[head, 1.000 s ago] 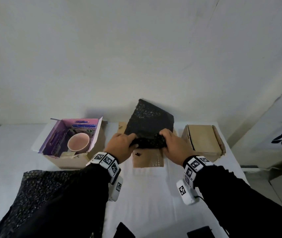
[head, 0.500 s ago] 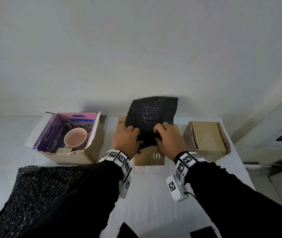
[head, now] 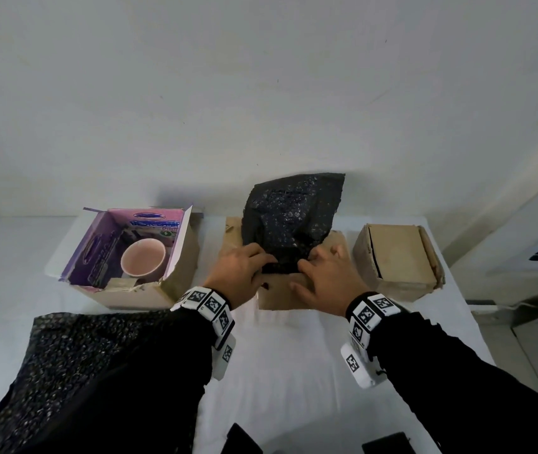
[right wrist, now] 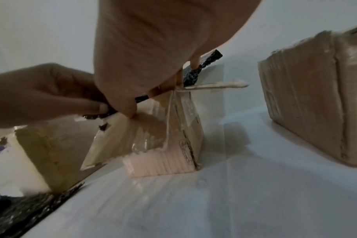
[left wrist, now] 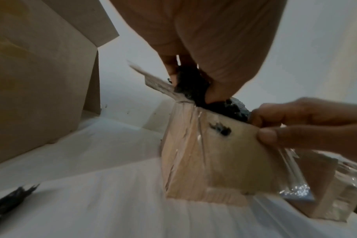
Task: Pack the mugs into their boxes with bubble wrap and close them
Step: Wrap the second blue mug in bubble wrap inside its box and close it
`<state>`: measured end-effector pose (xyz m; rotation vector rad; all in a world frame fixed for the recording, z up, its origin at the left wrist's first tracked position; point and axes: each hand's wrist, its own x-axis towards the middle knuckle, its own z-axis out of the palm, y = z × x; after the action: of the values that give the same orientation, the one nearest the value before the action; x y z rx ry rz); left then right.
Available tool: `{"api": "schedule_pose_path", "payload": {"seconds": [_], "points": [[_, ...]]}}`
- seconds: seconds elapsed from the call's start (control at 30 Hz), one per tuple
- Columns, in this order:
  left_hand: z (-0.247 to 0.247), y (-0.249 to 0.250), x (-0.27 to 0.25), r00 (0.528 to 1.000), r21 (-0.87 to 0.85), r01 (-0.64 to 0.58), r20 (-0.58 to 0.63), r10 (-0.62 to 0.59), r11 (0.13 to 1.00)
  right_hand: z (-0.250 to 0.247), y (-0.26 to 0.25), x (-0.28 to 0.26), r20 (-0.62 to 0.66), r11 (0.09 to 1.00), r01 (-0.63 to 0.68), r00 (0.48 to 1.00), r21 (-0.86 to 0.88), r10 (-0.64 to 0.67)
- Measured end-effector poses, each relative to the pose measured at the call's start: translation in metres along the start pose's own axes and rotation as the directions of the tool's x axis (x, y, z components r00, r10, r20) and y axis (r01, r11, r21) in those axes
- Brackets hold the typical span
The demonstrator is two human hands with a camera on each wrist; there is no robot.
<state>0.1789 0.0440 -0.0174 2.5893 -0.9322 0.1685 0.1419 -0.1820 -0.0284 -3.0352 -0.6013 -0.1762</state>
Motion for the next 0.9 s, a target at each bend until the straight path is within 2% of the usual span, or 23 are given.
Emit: {"api": "schedule_pose_path", "payload": {"seconds": [0.07,0.17,0.23,0.3,0.37,0.47,0.57,0.63,0.77,0.9], "points": [[-0.003,0.002,0.008,0.998,-0.062,0.065,-0.010,-0.066,0.996,0.002,-0.001,-0.002,0.000,0.999,-0.034,0.999,0.020,0.034],[0.000,0.004,0.015,0.993,0.025,0.092,-0.078,-0.090,0.995,0.001,-0.003,0.002,0.024,0.997,-0.063,0.998,0.041,0.062],[0.002,0.007,0.018,0.980,-0.029,0.188,-0.055,-0.190,0.982,0.001,-0.004,0.006,0.031,0.999,-0.045,0.999,0.021,0.044],[0.006,0.008,0.019,0.966,-0.073,0.256,0.008,-0.257,0.964,0.002,-0.003,0.008,-0.022,0.999,-0.032,0.999,0.001,0.032],[0.010,0.008,0.019,0.977,-0.028,0.212,0.043,-0.211,0.977,0.003,-0.003,0.008,-0.068,0.999,-0.039,0.997,-0.022,0.037],[0.013,0.010,0.013,0.994,0.101,0.068,0.074,-0.076,0.993,0.005,-0.002,0.008,-0.096,0.999,-0.026,0.995,-0.034,0.022],[0.013,0.007,0.006,0.994,0.305,-0.040,0.111,0.007,0.952,0.003,-0.003,0.009,-0.054,0.998,-0.026,0.998,-0.057,0.023],[0.012,0.001,0.005,0.991,0.345,-0.079,0.128,0.036,0.935,0.002,-0.005,0.011,-0.006,0.995,-0.017,1.000,-0.100,0.016],[0.017,0.001,0.011,0.984,0.288,-0.028,0.175,-0.024,0.957,-0.003,-0.010,0.013,0.080,0.997,-0.030,0.996,-0.068,0.036],[0.019,0.001,0.009,0.991,0.291,-0.030,0.131,-0.009,0.956,-0.005,-0.013,0.013,0.101,0.999,-0.053,0.994,0.010,0.051]]}}
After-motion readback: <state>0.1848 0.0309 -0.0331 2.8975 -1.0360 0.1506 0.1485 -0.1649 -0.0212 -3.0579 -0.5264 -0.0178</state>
